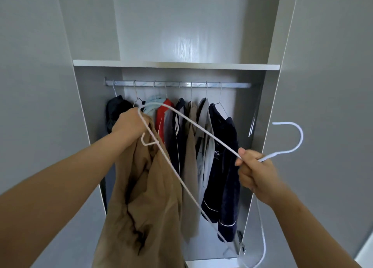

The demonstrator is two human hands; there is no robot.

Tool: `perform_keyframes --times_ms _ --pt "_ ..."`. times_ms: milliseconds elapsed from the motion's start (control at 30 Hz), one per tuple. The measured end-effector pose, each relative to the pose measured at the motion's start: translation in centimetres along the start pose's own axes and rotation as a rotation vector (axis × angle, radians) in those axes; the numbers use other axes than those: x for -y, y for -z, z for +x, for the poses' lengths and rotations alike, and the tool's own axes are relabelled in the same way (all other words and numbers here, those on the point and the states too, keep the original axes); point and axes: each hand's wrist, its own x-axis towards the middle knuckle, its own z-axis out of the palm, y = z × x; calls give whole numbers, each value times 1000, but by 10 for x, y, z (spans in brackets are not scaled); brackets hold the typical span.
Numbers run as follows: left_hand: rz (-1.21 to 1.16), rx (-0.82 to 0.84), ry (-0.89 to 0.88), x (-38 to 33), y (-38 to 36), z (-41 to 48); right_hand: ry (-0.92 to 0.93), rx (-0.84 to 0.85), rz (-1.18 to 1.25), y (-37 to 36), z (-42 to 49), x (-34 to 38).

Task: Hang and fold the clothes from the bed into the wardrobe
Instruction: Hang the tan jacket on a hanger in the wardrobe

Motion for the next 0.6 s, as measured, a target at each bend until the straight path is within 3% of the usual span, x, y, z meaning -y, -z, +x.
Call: perform_keyframes --times_ms 133,333,600 --pt "31 87 68 -5 -1 10 -119 70 -97 7 -8 10" --pt "-185 82 190 -6 1 9 -207 50 -230 20 -16 24" --pt "-114 -100 -92 -34 -23 -35 -309 -2 -282 -3 -18 31"
